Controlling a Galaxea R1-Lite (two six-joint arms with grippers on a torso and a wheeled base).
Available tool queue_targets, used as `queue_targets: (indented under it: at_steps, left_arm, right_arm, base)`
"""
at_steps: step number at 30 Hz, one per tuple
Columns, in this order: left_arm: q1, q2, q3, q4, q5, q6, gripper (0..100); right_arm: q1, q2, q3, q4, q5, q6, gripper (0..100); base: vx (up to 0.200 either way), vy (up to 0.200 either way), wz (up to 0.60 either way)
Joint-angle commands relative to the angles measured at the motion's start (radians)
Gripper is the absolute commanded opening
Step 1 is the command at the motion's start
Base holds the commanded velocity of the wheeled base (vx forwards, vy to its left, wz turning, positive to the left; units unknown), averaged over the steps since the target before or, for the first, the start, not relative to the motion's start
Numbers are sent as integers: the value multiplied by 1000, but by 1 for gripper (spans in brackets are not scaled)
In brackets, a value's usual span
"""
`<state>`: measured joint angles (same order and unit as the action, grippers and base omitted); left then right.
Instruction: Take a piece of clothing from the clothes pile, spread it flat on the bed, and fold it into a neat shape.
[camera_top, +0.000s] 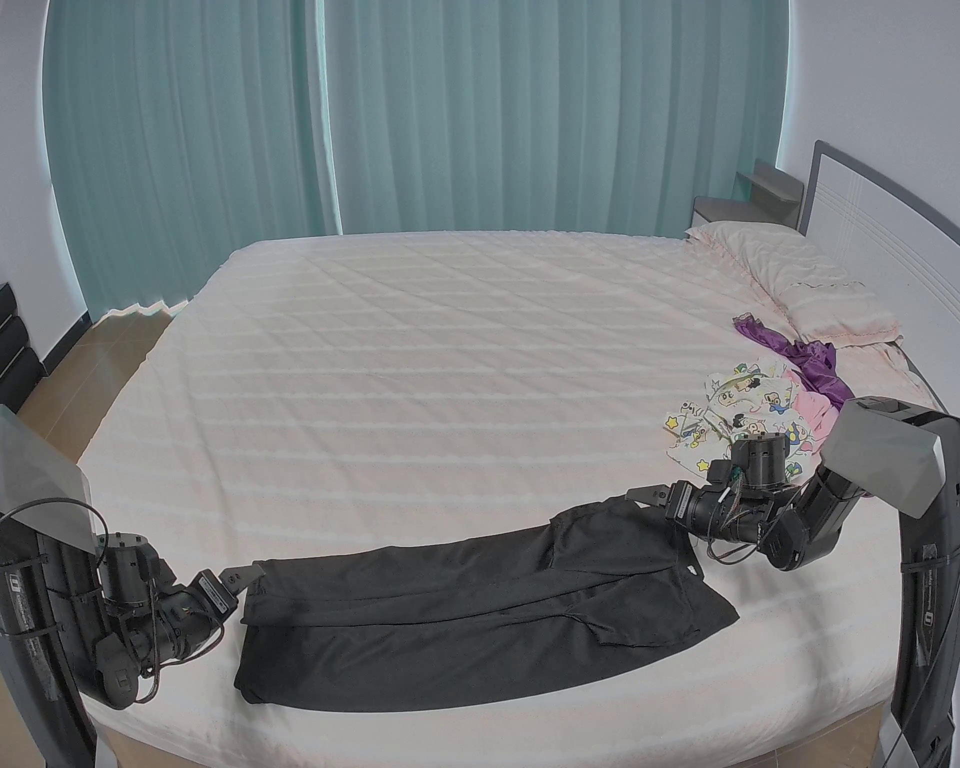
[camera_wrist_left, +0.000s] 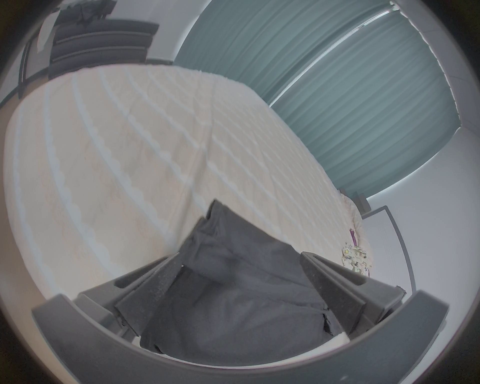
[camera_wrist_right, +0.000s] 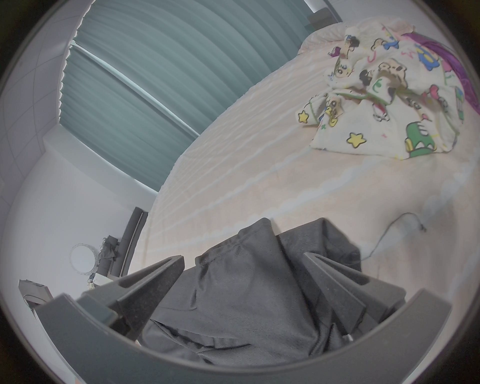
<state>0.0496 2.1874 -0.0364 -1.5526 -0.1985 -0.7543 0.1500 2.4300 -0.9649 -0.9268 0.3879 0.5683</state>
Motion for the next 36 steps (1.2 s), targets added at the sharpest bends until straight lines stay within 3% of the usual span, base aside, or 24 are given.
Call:
queue_targets:
  at_steps: [1,7,8,36]
  left_arm:
    - [-28,66,10,-18,-7,-14,100]
    - [-71,83,-10,-18,-6,-73,100]
    - [-79,87,-11,-18,-6,-77,100]
    - [-79,129,-8,-18,-1,-80,100]
  right_arm:
    - [0,57,-34,-4,34,-4,100]
    - [6,84,-38,-3,34,-67,100]
    - [6,92,-38,0,34,-79,0]
    - [-43,14,190,-130,34,-108,0]
  base:
    - [0,0,0]
    - [0,0,0]
    - [0,0,0]
    - [0,0,0]
